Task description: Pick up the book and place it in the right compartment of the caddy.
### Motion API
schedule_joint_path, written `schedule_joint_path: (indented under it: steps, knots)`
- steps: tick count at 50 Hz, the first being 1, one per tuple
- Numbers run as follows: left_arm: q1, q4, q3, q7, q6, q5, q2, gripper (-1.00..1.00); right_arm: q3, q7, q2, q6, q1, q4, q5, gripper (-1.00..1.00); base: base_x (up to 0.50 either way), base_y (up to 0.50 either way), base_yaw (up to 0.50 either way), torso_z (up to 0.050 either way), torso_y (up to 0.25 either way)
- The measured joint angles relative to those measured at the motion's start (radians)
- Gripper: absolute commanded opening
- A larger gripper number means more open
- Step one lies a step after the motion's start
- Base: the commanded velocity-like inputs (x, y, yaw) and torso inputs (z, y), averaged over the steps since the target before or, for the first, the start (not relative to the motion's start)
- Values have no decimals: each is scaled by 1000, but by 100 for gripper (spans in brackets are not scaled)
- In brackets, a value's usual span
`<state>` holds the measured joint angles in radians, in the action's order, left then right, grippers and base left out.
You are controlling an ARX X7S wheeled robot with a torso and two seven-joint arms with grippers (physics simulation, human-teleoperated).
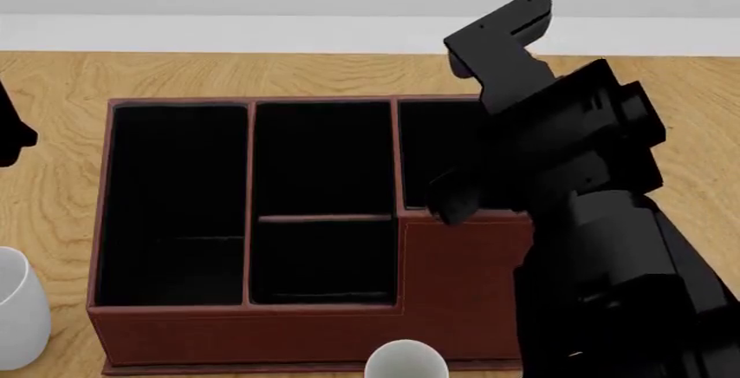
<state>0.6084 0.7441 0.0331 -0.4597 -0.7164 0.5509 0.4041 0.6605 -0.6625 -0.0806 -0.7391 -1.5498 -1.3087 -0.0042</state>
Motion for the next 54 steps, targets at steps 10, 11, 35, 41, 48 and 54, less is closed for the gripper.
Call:
schedule_joint_path:
  steps: [10, 11, 35, 41, 48, 54]
  knots:
    - [0, 8, -3, -5, 0, 7, 1, 100, -11, -6, -4, 2, -24, 0, 6, 100, 0, 0, 0, 0, 0]
    - [-1, 8, -3, -6, 0, 8, 1, 100, -12, -7, -4, 3, -28, 0, 6, 100, 0, 0, 0, 0, 0]
    - [-15, 21, -15, -10, 22, 22, 3, 100, -60, -12, -32, 19, -113, 2, 23, 100, 0, 0, 0, 0, 0]
    - [-14, 24, -17, -12, 20, 25, 7, 100, -85, -2, -62, -26, -99, 93, 40, 100, 0, 0, 0, 0, 0]
    - [-10, 25, -18, -15, 20, 27, 11, 100, -121, 17, -117, -143, -43, 306, 65, 100, 0, 0, 0, 0, 0]
    - [-6, 25, -15, -16, 19, 28, 14, 100, -156, 33, -161, -251, 12, 503, 89, 100, 0, 0, 0, 0, 0]
